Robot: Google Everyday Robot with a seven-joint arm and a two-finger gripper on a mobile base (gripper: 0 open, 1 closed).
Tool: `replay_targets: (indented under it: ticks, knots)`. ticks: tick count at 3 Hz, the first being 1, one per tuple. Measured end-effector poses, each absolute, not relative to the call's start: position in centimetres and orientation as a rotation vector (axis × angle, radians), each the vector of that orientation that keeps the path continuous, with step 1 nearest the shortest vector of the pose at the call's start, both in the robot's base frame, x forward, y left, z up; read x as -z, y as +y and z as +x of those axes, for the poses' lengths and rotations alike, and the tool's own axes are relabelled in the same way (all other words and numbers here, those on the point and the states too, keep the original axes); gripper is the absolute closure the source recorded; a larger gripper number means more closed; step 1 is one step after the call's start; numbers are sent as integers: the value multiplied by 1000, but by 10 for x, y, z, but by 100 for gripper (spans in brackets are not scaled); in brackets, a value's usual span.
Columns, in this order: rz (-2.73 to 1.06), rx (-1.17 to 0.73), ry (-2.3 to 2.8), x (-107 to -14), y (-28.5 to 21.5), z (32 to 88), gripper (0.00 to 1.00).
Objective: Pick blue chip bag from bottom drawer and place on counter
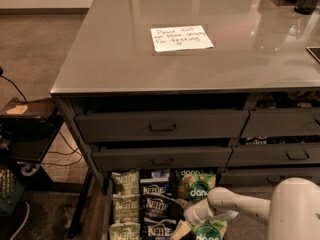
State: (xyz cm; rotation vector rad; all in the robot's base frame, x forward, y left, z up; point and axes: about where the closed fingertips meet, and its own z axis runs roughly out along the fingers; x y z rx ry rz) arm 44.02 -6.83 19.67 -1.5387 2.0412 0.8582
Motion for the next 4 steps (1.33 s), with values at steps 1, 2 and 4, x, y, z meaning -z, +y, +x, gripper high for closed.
replay_targets:
  ticks: [1, 2, 4]
  knots:
    - [-1521, -871, 2075, -182, -73, 440, 25]
    - [-1522, -896, 2092, -170, -71, 438, 39]
    - [-1566, -949, 2103, -154, -56, 432, 59]
